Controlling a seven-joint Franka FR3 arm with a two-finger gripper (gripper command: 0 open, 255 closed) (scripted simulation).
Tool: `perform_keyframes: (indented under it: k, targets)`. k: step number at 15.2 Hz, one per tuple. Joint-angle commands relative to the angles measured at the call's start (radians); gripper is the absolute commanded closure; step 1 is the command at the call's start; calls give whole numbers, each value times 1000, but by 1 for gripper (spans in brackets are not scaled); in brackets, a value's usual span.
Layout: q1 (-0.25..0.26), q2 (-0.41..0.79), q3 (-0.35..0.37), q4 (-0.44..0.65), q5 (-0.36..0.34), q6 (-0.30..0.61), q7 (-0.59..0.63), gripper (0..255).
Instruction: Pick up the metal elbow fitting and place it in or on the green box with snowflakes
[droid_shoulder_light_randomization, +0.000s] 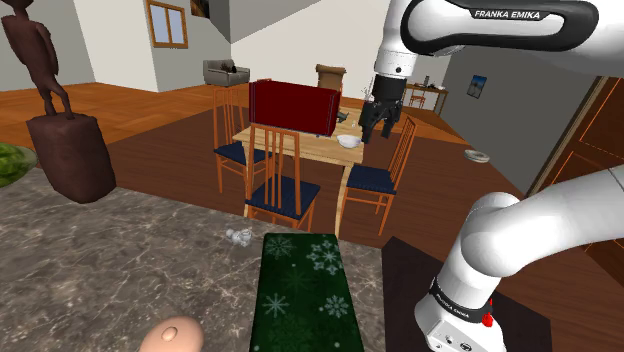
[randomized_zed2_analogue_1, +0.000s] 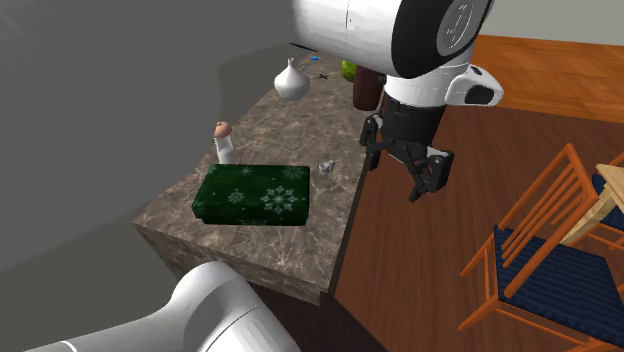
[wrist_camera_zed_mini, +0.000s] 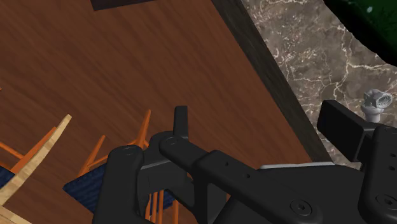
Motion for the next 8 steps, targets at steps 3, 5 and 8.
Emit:
perform_keyframes:
  k: [3,5,8]
  targets:
    - [12,35,27,-15,25,42,37,0]
    - [23,75,54,-25,49,84,73,0]
    - [41,143,93,-30,82,149,125,0]
